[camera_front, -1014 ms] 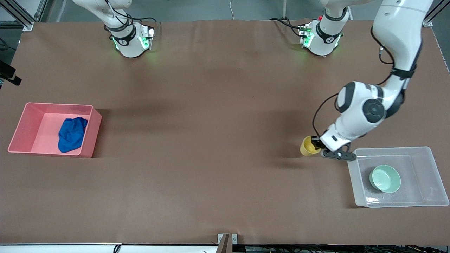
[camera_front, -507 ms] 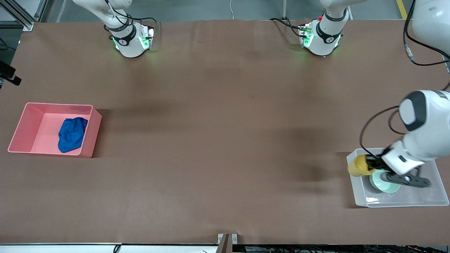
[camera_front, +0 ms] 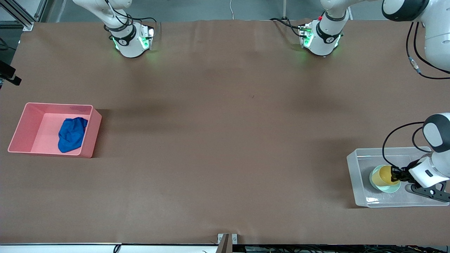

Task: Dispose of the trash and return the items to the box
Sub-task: 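Carry the yellow cup with the left gripper into the green bowl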

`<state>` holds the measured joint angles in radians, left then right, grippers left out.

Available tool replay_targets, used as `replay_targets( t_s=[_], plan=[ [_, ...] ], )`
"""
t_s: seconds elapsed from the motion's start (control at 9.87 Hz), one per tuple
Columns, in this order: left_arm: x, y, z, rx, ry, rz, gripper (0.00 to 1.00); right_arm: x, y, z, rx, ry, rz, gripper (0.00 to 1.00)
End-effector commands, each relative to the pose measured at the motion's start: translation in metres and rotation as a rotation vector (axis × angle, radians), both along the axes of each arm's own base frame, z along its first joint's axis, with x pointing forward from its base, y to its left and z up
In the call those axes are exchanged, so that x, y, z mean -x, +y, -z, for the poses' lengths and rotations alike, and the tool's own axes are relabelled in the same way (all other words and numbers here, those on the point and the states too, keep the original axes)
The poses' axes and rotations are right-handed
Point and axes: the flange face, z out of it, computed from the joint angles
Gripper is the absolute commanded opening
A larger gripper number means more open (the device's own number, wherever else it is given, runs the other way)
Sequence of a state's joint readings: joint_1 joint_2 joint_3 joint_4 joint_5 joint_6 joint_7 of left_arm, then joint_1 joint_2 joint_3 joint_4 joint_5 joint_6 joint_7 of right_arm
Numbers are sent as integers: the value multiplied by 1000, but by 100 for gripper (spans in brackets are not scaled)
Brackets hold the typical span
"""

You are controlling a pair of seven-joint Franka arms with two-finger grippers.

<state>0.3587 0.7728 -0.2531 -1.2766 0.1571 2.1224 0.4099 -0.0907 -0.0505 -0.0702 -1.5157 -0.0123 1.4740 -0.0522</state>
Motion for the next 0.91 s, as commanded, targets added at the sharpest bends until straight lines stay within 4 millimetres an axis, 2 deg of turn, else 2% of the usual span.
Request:
replay_targets(
  t_s=[0.0, 0.3, 0.41, 0.51, 0.61, 0.71, 0.81],
  plan=[
    [-1, 14, 31, -21, 36, 1, 0, 2, 1, -3, 16, 3, 4, 100],
    [0, 31, 56, -18, 19, -27, 1, 2, 1, -3, 16, 3, 4, 100],
    [1, 37, 62, -16, 11, -38, 6, 2, 1, -3, 16, 3, 4, 100],
    [3, 45, 66, -14, 14, -53, 17, 2, 1, -3, 16, 2, 5, 100],
    [4, 46, 66, -12, 16, -62, 38, 2, 1, -3, 16, 2, 5, 100],
    [4, 46, 64, -11, 14, -66, 70, 1, 1, -3, 17, 0, 8, 100],
    [3, 46, 58, -11, 7, -69, 88, 1, 1, -2, 17, -1, 8, 100]
  ],
)
